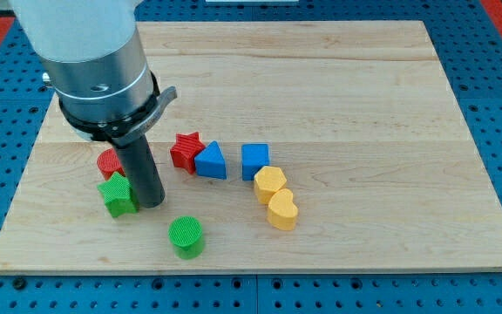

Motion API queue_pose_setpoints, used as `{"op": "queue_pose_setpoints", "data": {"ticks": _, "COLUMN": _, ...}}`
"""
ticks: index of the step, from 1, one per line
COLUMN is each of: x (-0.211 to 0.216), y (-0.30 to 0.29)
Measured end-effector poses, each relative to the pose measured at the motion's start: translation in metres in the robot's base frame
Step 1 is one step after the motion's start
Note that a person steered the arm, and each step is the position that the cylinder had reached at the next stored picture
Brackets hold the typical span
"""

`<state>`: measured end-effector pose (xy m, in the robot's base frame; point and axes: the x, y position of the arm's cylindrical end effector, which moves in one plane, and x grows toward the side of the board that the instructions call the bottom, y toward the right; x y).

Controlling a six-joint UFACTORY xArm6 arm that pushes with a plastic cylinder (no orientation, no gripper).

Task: Separate the red circle and green star

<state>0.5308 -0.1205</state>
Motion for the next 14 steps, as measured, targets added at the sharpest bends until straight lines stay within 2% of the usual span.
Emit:
{"op": "queue_pose_setpoints", "data": {"ticks": 3, "x": -0.009, "y": -0.007}}
{"op": "queue_pose_setpoints", "data": {"ticks": 5, "x": -0.08, "y": -0.022}}
{"op": "queue_pose_setpoints", "data": {"ticks": 6, "x": -0.107, "y": -0.076}}
{"op": "queue_pose_setpoints", "data": {"ticks": 8, "x": -0.053, "y": -0.12}}
{"op": "queue_pose_setpoints", "data": {"ticks": 9, "x": -0.047, "y": -0.116}}
{"op": "queue_pose_setpoints", "data": {"ticks": 11, "x": -0.026, "y": -0.081}}
{"op": "queue_pose_setpoints", "data": {"ticks": 14, "x": -0.025, "y": -0.044}}
